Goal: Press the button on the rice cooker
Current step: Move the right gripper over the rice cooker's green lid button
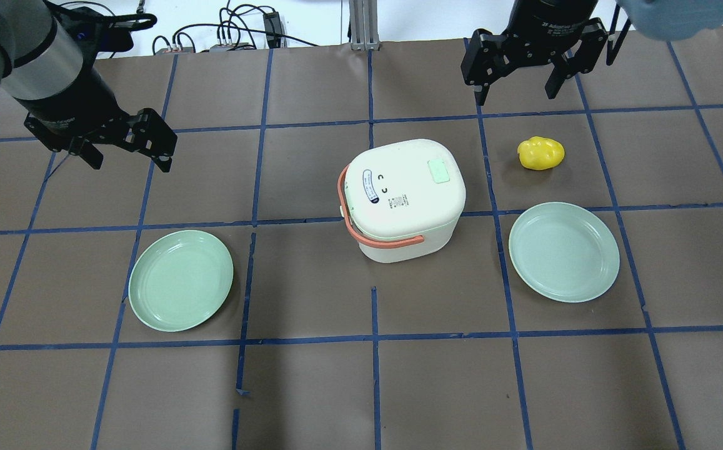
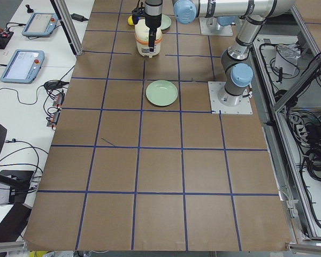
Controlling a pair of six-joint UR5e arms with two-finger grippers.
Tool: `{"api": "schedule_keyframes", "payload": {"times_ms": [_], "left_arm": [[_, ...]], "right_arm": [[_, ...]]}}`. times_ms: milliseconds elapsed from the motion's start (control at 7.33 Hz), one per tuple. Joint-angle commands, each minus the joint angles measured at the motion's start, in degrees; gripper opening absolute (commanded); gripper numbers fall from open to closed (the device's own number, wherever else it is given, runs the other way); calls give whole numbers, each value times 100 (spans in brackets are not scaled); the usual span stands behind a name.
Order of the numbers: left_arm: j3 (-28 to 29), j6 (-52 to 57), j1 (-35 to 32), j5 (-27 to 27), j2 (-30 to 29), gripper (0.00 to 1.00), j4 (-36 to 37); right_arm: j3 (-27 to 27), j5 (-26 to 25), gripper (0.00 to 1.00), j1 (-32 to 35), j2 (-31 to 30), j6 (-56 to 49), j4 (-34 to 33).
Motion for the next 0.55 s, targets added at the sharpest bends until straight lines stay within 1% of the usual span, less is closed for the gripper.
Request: {"api": "schedule_keyframes", "payload": {"times_ms": [0,136,409], "left_arm": [[0,0,0,0,0,100,0],[0,0,0,0,0,100,0],[0,0,0,0,0,100,0]], "right_arm": [[-8,-1,100,2,16,1,-70],[-25,-1,100,11,8,9,-70],[97,34,100,72,43,726,-70]]}}
